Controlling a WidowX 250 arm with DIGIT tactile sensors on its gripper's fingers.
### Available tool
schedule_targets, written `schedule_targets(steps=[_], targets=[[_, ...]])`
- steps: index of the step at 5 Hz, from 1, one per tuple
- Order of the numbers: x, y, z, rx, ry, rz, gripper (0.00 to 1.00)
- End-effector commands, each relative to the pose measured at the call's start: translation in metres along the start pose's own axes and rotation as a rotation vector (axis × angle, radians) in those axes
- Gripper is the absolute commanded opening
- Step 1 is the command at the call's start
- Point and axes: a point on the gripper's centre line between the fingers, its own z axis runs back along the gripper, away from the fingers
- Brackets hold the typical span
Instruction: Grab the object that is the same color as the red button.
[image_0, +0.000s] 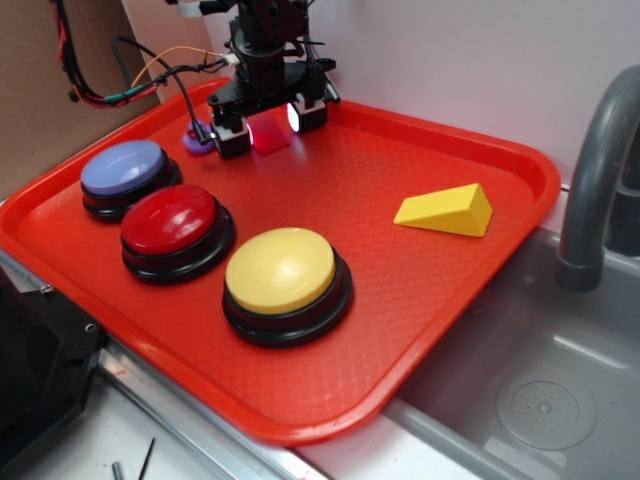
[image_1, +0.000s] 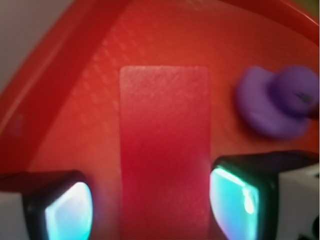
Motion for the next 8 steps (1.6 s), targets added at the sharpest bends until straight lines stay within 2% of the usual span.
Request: schedule_targets(steps=[1, 2, 3, 5, 6, 7, 8], targets=[[0.031, 0.004, -0.007, 0.037, -0.02, 0.058, 1.0], [0.046, 0.004, -0.015, 0.052, -0.019, 0.096, 0.99], [0.05, 0.002, -0.016, 0.042, -0.026, 0.08, 0.0], [0.049, -0.005, -0.014, 0.012, -0.044, 0.032, 0.0], [0.039, -0.009, 0.009, -0.053, -0.037, -0.096, 0.0], [0.024, -0.011, 0.046, -0.127, 0.069, -0.279, 0.0], [0.008, -0.002, 0.09, -0.23, 0.201, -0.391, 0.0]])
